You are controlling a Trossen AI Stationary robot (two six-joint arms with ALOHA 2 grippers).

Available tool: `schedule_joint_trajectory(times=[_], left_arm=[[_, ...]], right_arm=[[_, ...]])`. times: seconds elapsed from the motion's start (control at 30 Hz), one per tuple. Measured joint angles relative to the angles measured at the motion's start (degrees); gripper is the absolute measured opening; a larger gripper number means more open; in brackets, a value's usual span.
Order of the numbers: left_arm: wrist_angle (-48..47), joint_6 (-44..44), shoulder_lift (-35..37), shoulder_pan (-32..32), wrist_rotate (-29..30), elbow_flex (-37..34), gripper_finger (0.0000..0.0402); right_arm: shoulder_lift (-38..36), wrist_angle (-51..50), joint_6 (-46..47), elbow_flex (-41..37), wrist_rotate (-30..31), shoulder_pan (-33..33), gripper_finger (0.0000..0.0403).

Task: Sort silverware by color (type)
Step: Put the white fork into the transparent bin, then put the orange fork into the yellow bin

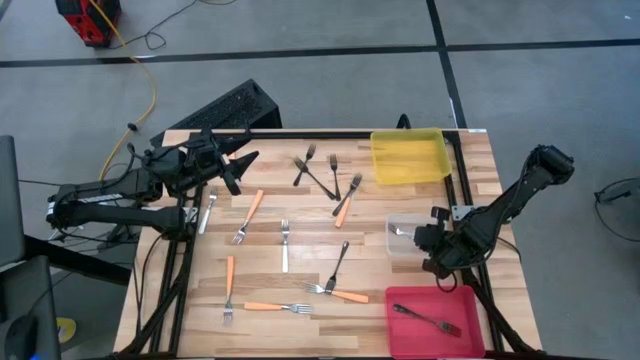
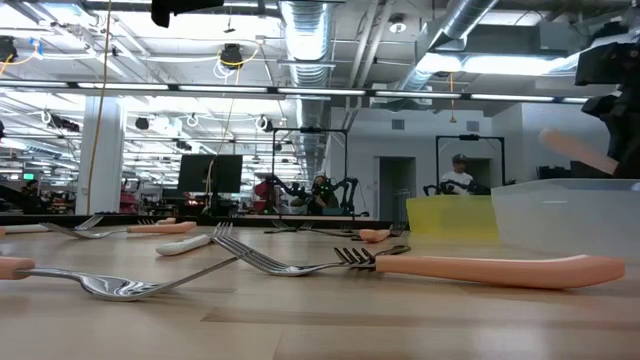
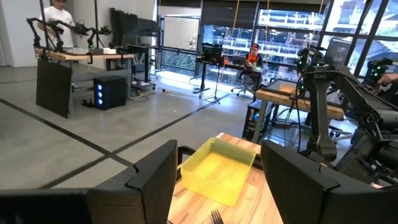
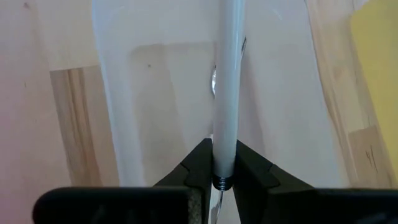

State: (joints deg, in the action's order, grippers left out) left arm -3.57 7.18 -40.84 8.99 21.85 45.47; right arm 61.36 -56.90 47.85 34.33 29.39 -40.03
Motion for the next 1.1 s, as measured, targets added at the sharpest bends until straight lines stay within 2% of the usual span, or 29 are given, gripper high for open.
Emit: schedule_joint_trajectory(times=[0.13,0.57,1.1], left_arm=[[0.0,0.0,0.0,0.0,0.0,0.0,0.0214],[0.0,-0.4,0.0,0.0,0.0,0.0,0.0214],[-1.4,0.6,0.0,0.0,0.0,0.0,0.0214]], right_arm=[[0.0,0.0,0.3,0.0,0.0,0.6,0.0085],[0.0,-0.9,-0.3,0.0,0.2,2.4,0.0154],[0.0,-0.6,-1.2,3.2,0.7,2.4,0.0155]])
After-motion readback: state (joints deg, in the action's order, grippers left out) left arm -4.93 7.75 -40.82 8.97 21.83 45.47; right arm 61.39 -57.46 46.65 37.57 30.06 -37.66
